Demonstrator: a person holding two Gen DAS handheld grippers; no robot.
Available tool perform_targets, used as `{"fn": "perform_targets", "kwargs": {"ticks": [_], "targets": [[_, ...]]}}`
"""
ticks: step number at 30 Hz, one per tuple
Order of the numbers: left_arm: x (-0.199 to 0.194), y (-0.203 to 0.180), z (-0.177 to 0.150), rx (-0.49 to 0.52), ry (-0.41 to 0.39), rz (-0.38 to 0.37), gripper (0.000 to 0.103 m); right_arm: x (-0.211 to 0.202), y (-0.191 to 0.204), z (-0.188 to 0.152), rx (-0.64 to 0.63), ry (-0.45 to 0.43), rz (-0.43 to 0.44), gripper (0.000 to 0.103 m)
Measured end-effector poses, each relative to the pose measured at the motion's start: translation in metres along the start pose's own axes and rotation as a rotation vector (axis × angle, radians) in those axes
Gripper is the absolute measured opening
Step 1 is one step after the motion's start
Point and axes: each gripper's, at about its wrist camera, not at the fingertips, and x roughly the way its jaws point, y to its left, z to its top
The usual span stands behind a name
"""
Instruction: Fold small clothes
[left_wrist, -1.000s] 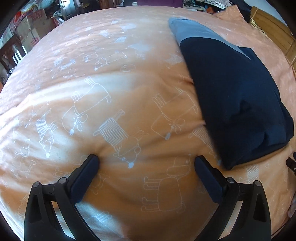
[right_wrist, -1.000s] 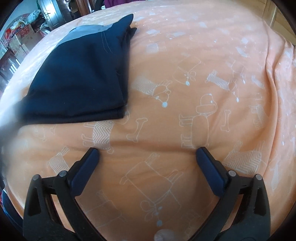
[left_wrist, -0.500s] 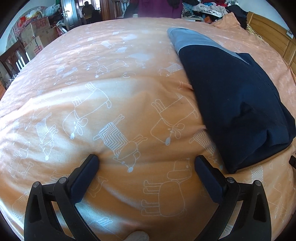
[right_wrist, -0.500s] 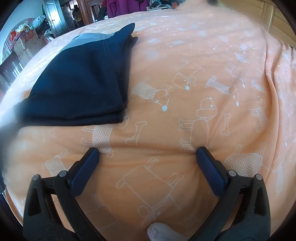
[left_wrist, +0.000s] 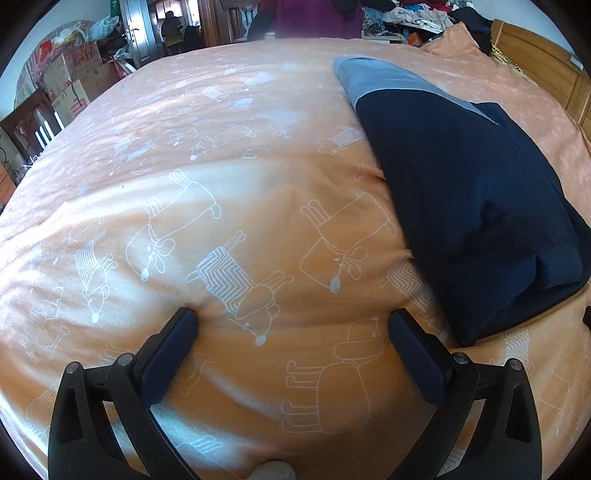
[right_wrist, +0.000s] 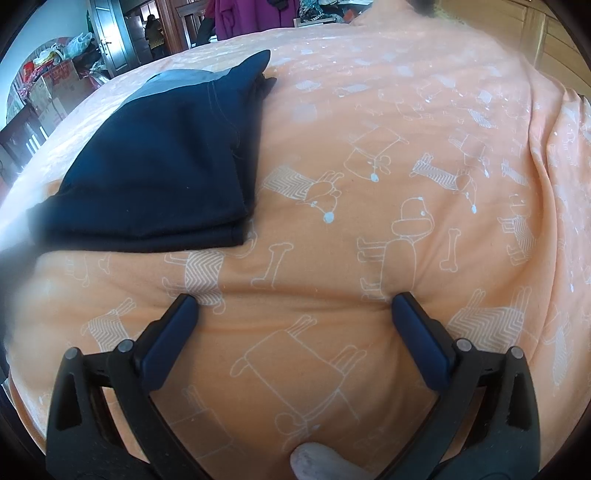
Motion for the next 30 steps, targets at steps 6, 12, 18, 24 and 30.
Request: {"fn": "perform_targets", "kwargs": {"ticks": [6, 12, 18, 24, 30], "targets": [[-0.0007, 0.0015, 0.0013, 0.005, 0.000, -0.005, 0.103, 0.0004, -0.0006, 0.0003, 0.001, -0.008, 0.006, 0.103], [0.0023, 0.0040, 0.0036, -0.003, 0.000, -0.015, 0.103, -0.0002, 0.0009, -0.0005, -0.001, -0.011, 0.003, 0.103], [0.0048, 0.0014, 0.0044, 0.001, -0.003, -0.010, 0.103, 0.0000, 0.0006, 0.0001, -0.002, -0.011, 0.004, 0.103], [0.0055, 0.0019, 0.0046, -0.002, -0.002, -0.012, 0.103, 0.0001, 0.0005, 0.0003, -0.002, -0.011, 0.004, 0.103], [0.0048, 0.0022, 0.0023, -0.010, -0.003, -0.018, 0.103, 0.0001, 0.0006, 0.0001, -0.002, -0.012, 0.004, 0.103]]}}
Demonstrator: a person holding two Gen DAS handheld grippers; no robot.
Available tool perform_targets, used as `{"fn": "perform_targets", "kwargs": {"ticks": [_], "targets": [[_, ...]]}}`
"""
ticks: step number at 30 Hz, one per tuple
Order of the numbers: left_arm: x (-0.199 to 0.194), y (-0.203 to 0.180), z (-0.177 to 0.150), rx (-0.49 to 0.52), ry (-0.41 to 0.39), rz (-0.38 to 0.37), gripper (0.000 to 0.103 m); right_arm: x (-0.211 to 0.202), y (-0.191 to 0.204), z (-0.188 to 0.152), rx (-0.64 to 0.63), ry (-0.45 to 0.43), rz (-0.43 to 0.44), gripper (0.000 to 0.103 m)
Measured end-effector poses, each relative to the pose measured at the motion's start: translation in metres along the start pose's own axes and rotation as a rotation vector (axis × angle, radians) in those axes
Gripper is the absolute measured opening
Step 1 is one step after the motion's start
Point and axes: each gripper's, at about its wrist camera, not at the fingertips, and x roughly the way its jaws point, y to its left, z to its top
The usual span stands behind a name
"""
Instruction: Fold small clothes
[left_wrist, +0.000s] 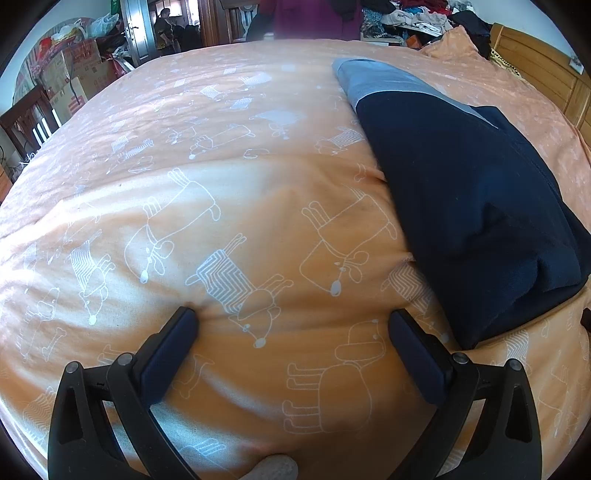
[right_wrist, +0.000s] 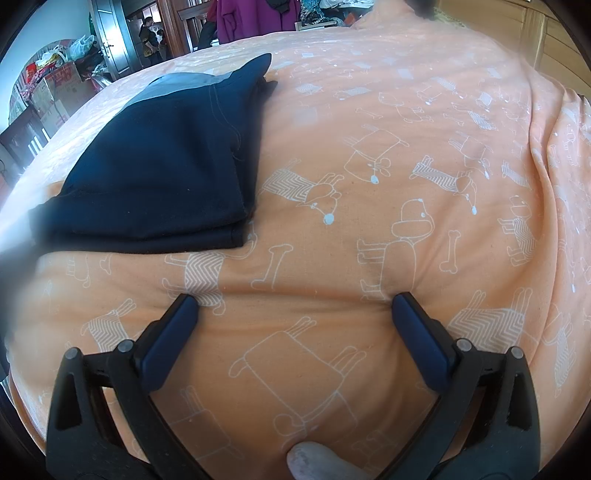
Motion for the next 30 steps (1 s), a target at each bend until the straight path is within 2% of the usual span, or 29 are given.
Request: {"fn": "perform_targets", "kwargs": {"ticks": [30], "targets": [[-0.0019, 0.0036, -0.0009, -0.028, -0.004, -0.016, 0.103, 0.0021, 0.0010, 0.0044, 0.002, -0.007, 0.003, 0.103]]}}
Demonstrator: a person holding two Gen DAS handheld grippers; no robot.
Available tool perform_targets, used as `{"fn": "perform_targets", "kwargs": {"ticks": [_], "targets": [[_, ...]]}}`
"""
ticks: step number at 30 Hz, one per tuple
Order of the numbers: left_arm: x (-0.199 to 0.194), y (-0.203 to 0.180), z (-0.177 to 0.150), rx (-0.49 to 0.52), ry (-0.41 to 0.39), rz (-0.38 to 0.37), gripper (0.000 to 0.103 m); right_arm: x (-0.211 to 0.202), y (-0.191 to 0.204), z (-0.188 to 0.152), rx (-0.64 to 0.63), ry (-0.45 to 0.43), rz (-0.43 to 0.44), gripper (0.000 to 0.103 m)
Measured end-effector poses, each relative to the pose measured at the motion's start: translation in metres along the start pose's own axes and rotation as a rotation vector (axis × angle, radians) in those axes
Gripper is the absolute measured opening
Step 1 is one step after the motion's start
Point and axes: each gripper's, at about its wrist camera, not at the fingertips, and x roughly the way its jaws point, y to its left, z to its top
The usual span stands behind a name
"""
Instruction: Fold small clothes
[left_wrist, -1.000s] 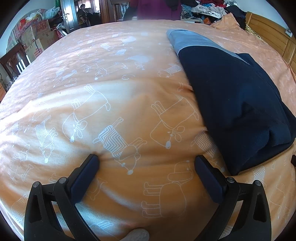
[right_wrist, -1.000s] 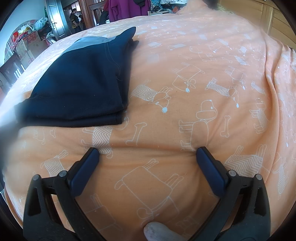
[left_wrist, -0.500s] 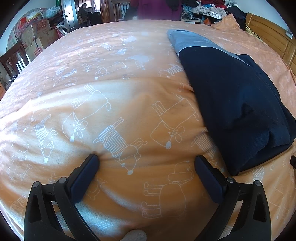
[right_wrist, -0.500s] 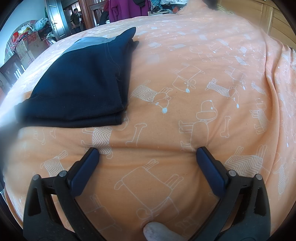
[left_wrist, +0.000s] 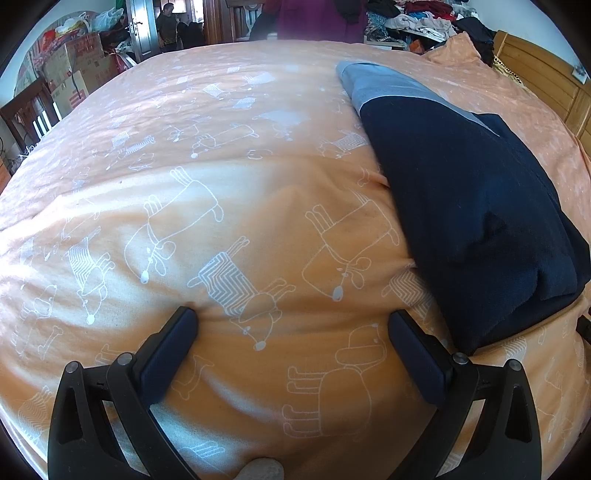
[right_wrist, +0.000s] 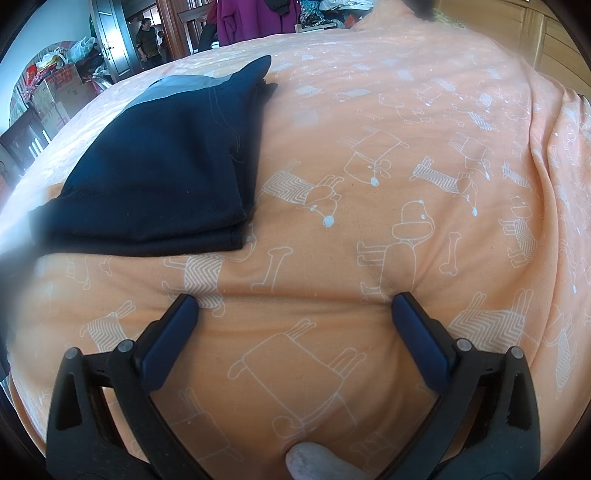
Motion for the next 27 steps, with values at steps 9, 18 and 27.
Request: {"fn": "perform_targets", "kwargs": {"ticks": [9, 18, 27], "targets": [[0.000, 0.000, 0.000, 0.003, 0.002, 0.004, 0.103, 0.000, 0.000, 0.001, 0.001, 0.000, -0.001, 0.103], [-0.029, 0.009, 0.002, -0.016, -0.071, -0.112, 0.103, -0.011, -0.001, 0.007, 0.008, -0.013, 0.025, 0.103], [-0.168, -0.006, 0.022, 0.060, -0.413, -0.134, 0.103, -0.103, 0.038, 0.048, -0.030, -0.199, 0.086, 0.103]]}}
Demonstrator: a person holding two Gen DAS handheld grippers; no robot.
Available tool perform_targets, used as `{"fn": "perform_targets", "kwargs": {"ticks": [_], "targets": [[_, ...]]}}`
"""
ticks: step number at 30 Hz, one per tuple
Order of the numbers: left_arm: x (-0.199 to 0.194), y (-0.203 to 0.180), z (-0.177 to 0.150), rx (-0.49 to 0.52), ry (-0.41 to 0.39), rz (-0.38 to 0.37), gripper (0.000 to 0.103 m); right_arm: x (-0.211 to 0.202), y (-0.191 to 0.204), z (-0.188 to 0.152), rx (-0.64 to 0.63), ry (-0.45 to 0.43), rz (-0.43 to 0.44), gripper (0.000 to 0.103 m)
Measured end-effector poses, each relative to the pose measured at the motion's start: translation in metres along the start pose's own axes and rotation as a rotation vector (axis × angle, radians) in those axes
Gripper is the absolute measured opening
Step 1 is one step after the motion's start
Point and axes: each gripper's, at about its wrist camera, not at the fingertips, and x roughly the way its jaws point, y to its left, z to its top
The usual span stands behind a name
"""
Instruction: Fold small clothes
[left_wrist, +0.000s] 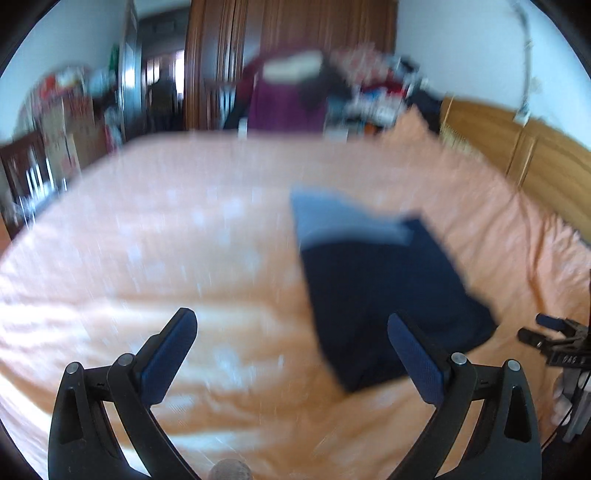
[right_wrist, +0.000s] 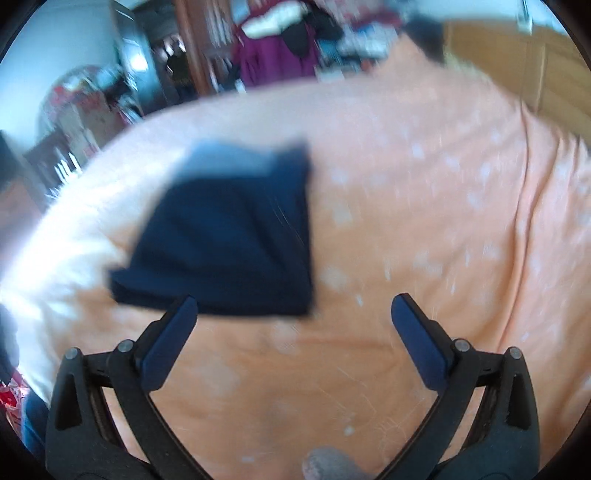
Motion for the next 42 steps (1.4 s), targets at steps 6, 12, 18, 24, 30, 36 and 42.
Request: {"fn": "perform_targets", "kwargs": {"ticks": [6, 12, 18, 24, 30, 36, 42], "targets": [[-0.156, -0.010, 0.084, 0.000, -0.535, -0.141, 0.103, -0.107, 0.052, 0.061, -0.091, -0.305, 0.070, 0.103], [-0.251, -0.014, 0.114, -0.016, -0.733, -0.217, 0.103, -0.156, 0.077, 0.080, -0.090, -0.388, 0.168, 0.103], [-0.272, -0.031, 0.096, 0.019, -0.732, -0.181, 0.103, -0.146, 0.091, 0.070, -0.117, -0.317, 0.027, 0.103], [-0.248, -0.042, 0.076, 0.058, -0.591, -0.124, 0.103, -0.134, 0.081, 0.057, -0.082, -0.223, -0.023, 0.103], [-0.210, -0.046, 0.067, 0.071, -0.460, -0.086, 0.103, -0.123, 0.076, 0.046, -0.049, -0.138, -0.050, 0.103], [-0.176, -0.043, 0.060, 0.054, -0.354, -0.064, 0.103, -0.118, 0.078, 0.042, -0.048, -0.087, -0.069, 0.103], [-0.156, -0.042, 0.056, 0.050, -0.292, -0.067, 0.103, -0.120, 0.081, 0.042, -0.060, -0.083, -0.078, 0.103]]}}
